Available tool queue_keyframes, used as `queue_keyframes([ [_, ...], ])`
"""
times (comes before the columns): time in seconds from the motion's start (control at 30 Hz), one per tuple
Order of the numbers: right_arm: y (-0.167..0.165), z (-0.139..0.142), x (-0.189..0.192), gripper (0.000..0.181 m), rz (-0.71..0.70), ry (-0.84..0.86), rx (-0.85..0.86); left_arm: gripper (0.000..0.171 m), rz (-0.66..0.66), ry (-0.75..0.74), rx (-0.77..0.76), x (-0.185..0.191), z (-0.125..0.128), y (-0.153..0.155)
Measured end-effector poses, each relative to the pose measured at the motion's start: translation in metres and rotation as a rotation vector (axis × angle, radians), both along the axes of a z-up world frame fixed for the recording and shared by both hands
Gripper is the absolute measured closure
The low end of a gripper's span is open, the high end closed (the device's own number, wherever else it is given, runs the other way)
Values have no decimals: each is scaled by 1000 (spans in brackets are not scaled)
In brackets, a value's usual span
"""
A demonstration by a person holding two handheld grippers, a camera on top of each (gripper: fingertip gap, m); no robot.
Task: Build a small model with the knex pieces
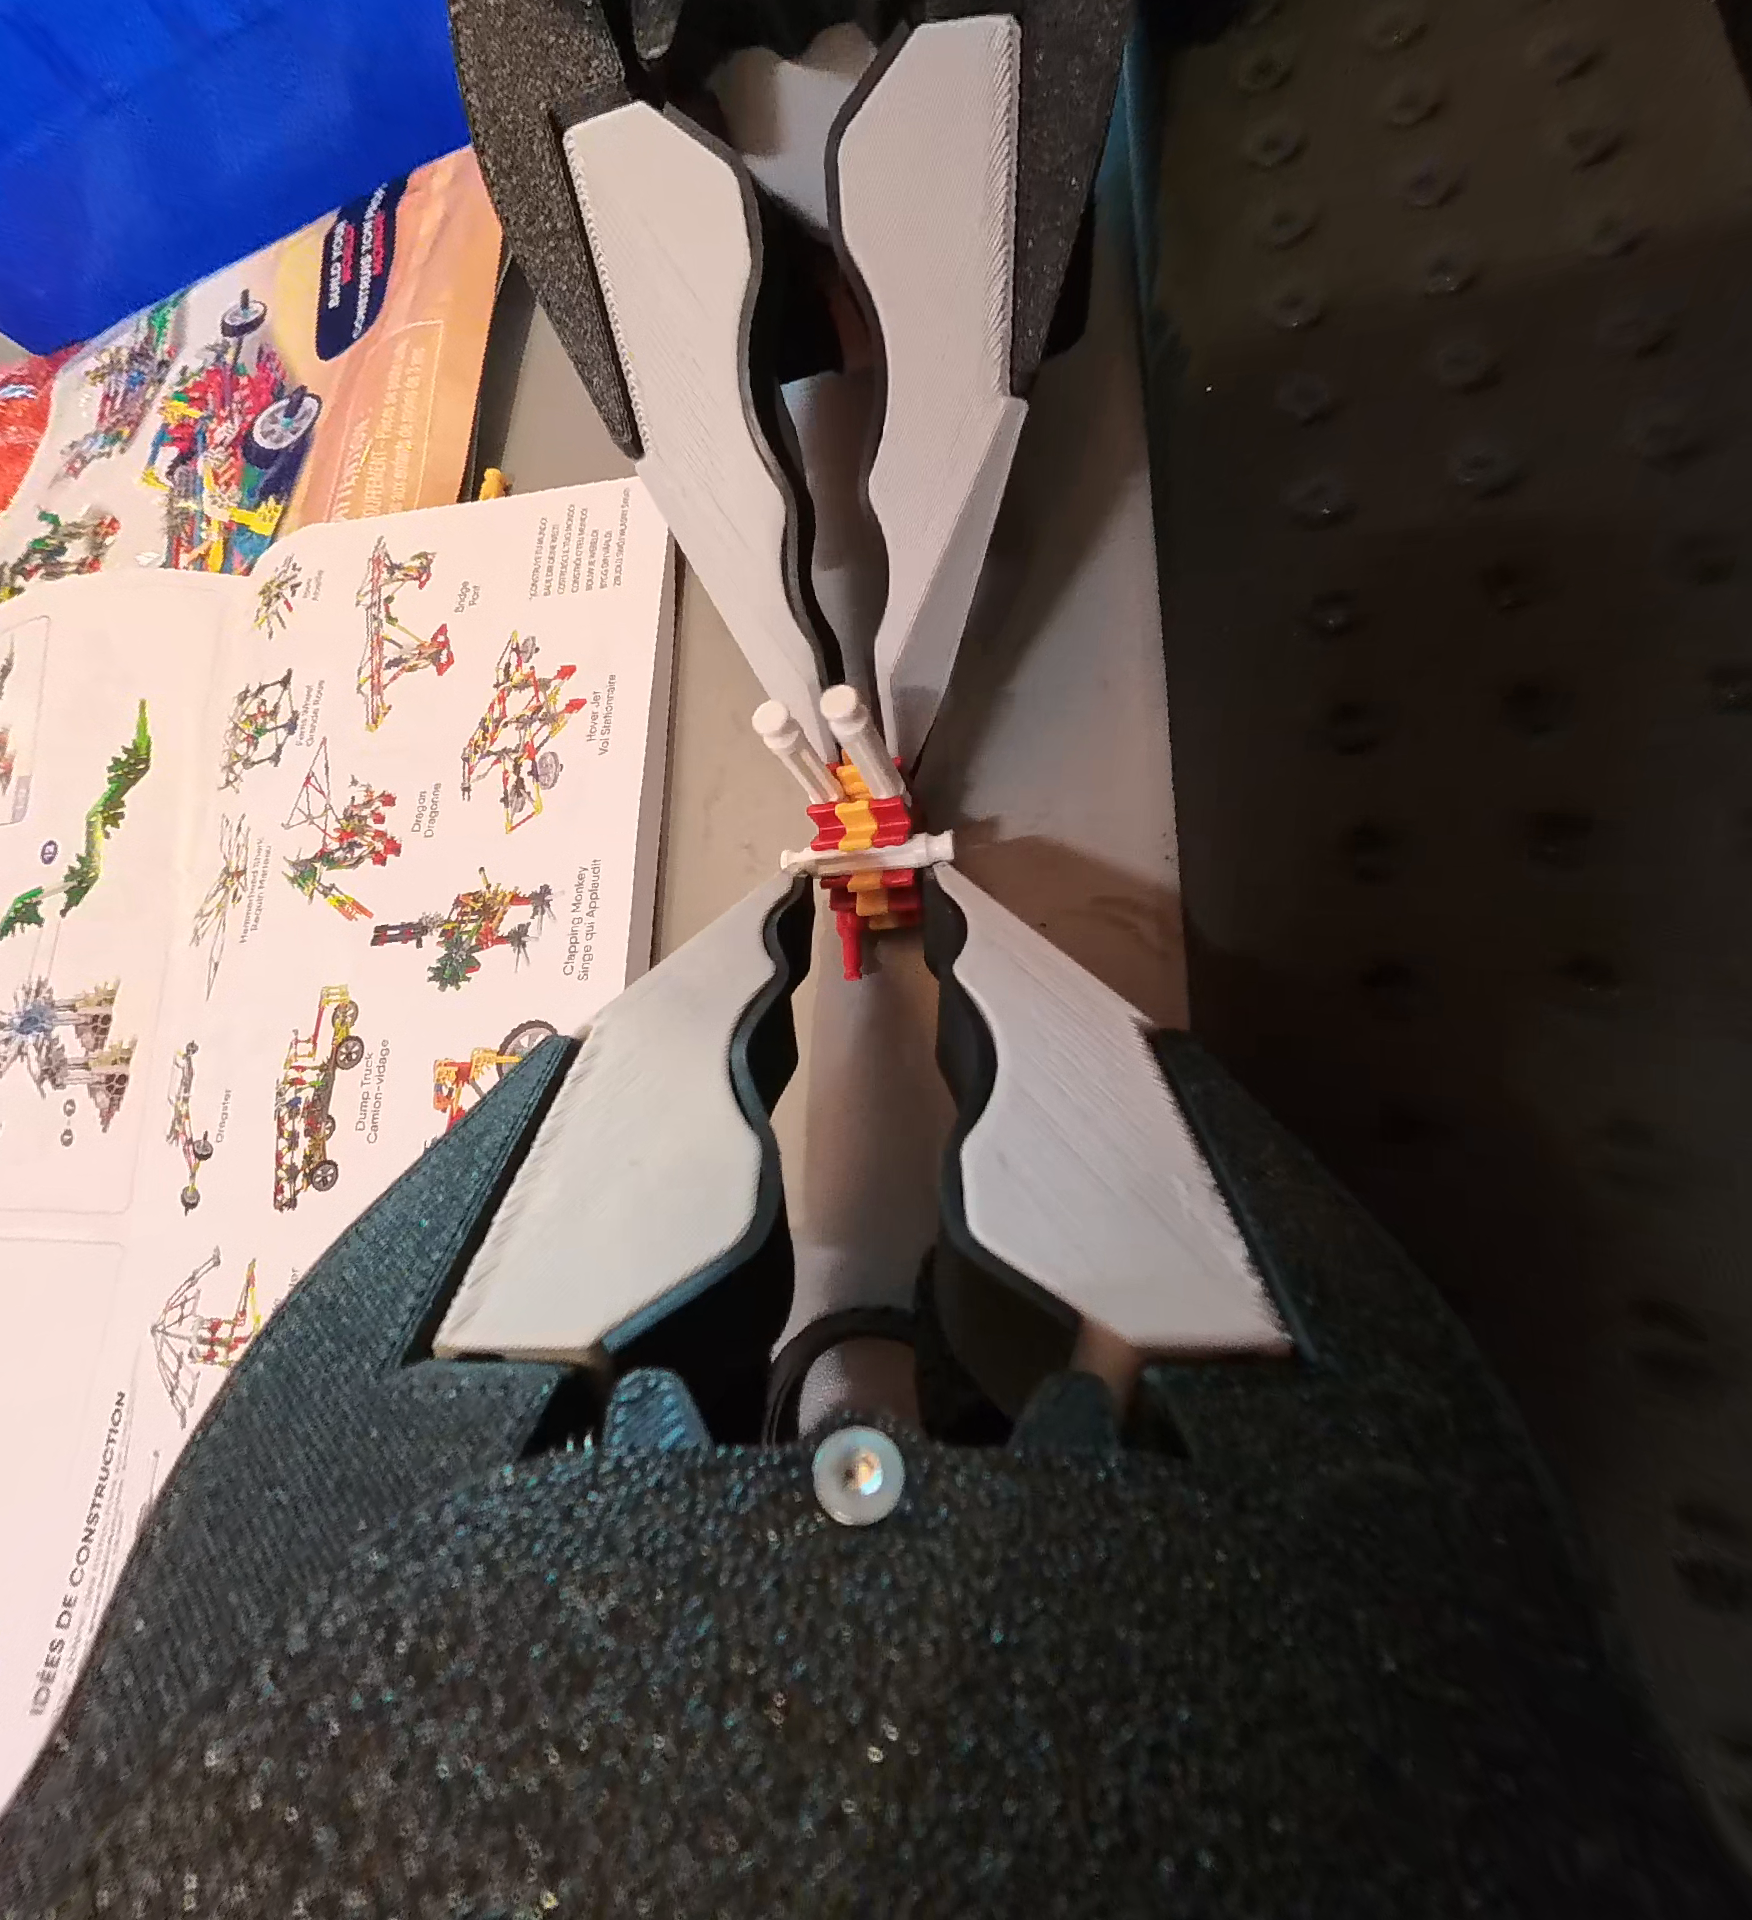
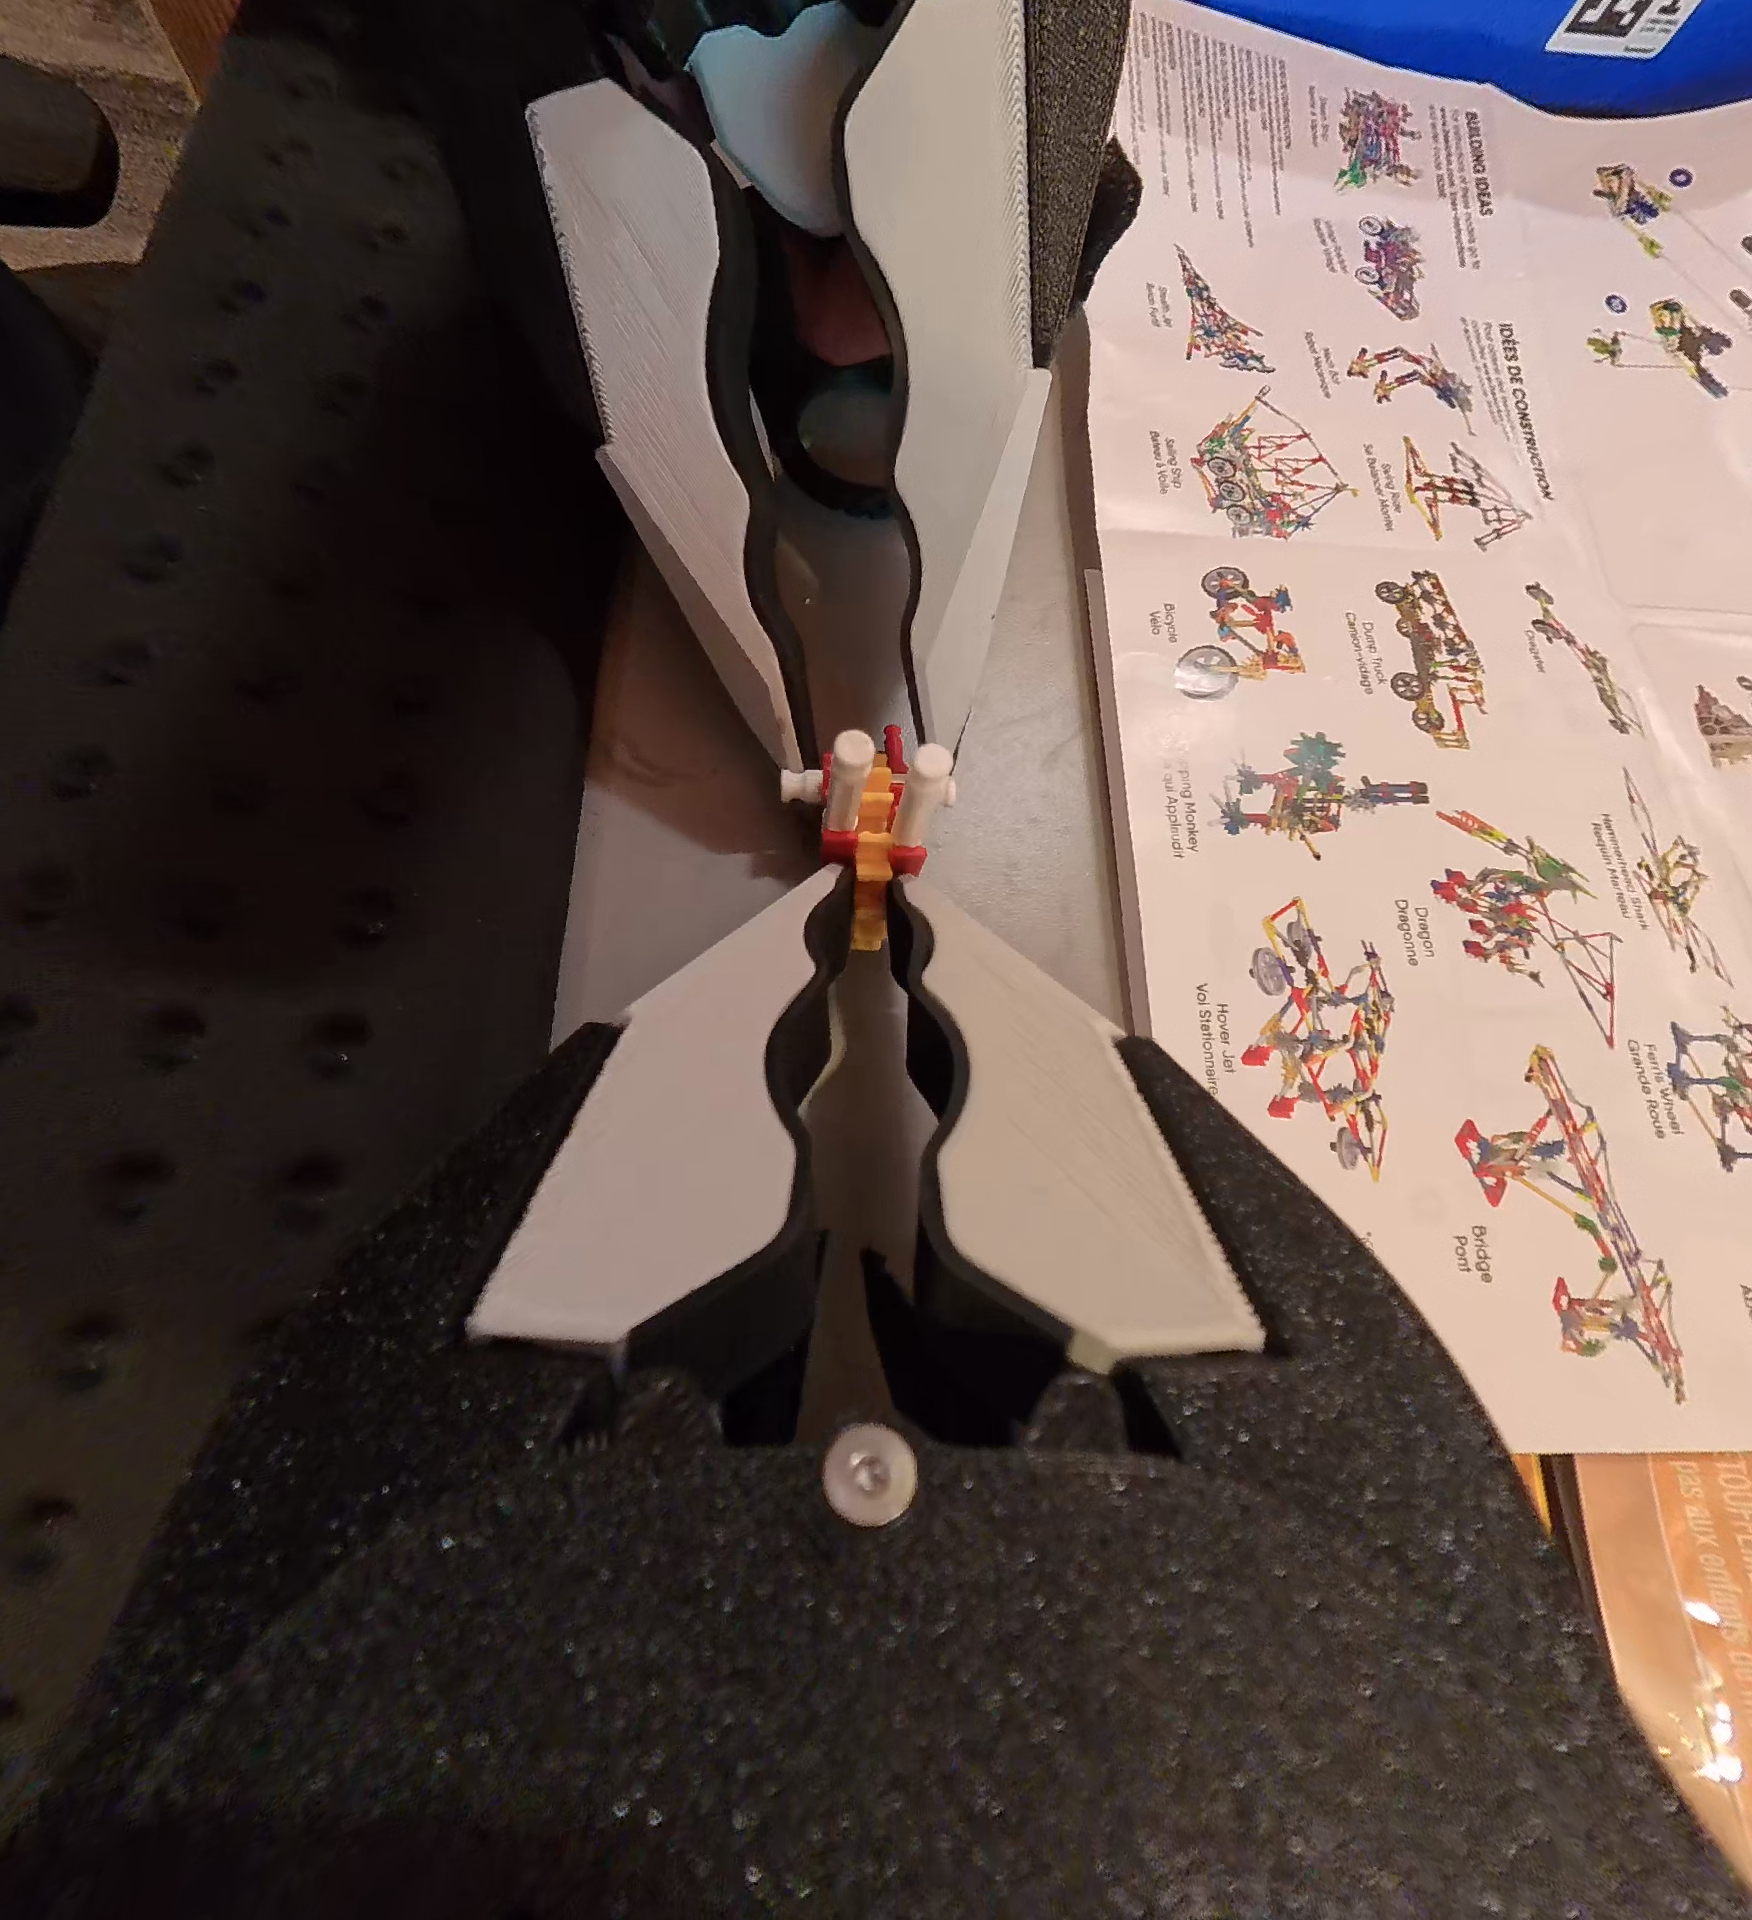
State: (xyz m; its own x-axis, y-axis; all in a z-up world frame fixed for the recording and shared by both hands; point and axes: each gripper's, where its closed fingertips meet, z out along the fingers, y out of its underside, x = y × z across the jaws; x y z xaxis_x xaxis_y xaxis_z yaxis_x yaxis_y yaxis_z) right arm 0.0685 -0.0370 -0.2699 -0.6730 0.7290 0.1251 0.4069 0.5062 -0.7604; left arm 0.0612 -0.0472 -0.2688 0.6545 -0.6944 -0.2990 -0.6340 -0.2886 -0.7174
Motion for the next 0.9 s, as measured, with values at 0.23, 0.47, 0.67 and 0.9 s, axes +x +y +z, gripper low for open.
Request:
queue_keyframes([
  [0.23, -1, 0, 0, 178, 6, 0, -3, 155, -1, 47, 11, 1, 0, 0],
  [0.47, -3, 0, 1, 179, 16, 6, 5, 156, -2, 116, 34, 1, -1, 0],
  [0.67, -3, 0, 1, 180, 24, 9, 10, 157, 1, 172, 39, 1, -1, 0],
  [0.9, -4, 0, 0, 180, 26, 12, 12, 158, 1, 218, 40, 2, -1, 1],
])
